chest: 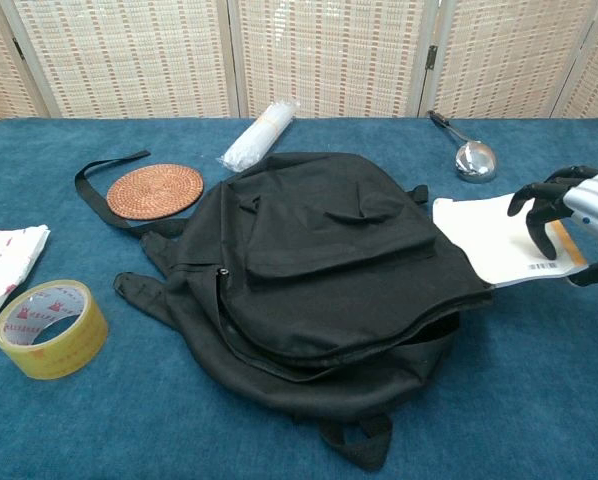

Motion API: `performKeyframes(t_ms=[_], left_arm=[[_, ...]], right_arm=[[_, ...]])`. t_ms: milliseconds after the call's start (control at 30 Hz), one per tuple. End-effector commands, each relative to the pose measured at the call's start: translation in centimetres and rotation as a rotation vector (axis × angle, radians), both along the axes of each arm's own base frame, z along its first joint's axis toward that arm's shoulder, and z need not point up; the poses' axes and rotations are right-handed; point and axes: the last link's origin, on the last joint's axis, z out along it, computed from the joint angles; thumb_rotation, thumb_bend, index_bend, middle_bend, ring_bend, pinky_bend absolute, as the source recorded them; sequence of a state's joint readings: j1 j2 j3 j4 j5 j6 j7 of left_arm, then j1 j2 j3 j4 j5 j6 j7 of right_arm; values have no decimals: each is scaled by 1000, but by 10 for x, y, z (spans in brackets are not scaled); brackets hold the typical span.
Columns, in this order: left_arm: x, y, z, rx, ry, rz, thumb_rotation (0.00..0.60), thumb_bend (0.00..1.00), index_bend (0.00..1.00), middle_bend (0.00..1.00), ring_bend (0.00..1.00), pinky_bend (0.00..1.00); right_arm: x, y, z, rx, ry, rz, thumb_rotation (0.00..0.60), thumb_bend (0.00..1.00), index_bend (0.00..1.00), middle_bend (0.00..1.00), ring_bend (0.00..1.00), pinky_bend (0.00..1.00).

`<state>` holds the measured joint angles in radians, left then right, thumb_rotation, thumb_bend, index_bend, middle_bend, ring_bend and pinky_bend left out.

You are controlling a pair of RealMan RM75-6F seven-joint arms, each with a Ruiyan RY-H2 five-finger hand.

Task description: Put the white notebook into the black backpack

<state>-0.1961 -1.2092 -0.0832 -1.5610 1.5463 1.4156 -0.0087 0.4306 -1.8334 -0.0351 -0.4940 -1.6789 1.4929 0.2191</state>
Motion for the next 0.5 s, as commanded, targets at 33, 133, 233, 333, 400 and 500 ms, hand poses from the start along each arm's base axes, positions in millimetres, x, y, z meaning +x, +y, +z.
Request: performKeyframes(t_ms=[33, 133, 233, 333, 400, 500], left_arm=[[13, 15, 0, -48, 3, -66, 600, 337, 96, 86, 94, 0], [23, 28, -3, -103, -2, -114, 600, 338, 108, 86, 97, 0], [33, 42, -7, -169, -10, -155, 600, 337, 119, 86, 98, 0], [45, 54, -12, -234, -19, -194, 600, 337, 128, 86, 98, 0], [55, 62, -16, -286, -19, -229, 600, 337, 132, 86, 98, 0], [71, 71, -23, -356, -19, -278, 600, 337, 136, 86, 98, 0]], right_arm=[[-3, 0, 13, -50, -5, 3, 600, 474, 764, 373, 382, 243], [-5, 1, 24, -98, -6, 7, 600, 492, 784, 383, 395, 246], [-4, -1, 38, -143, -4, 25, 600, 498, 785, 383, 394, 246], [0, -3, 52, -186, 3, 60, 600, 502, 785, 383, 395, 246], [7, -7, 64, -223, 1, 94, 600, 504, 785, 383, 396, 246], [21, -12, 81, -271, -8, 145, 600, 503, 786, 384, 395, 246]])
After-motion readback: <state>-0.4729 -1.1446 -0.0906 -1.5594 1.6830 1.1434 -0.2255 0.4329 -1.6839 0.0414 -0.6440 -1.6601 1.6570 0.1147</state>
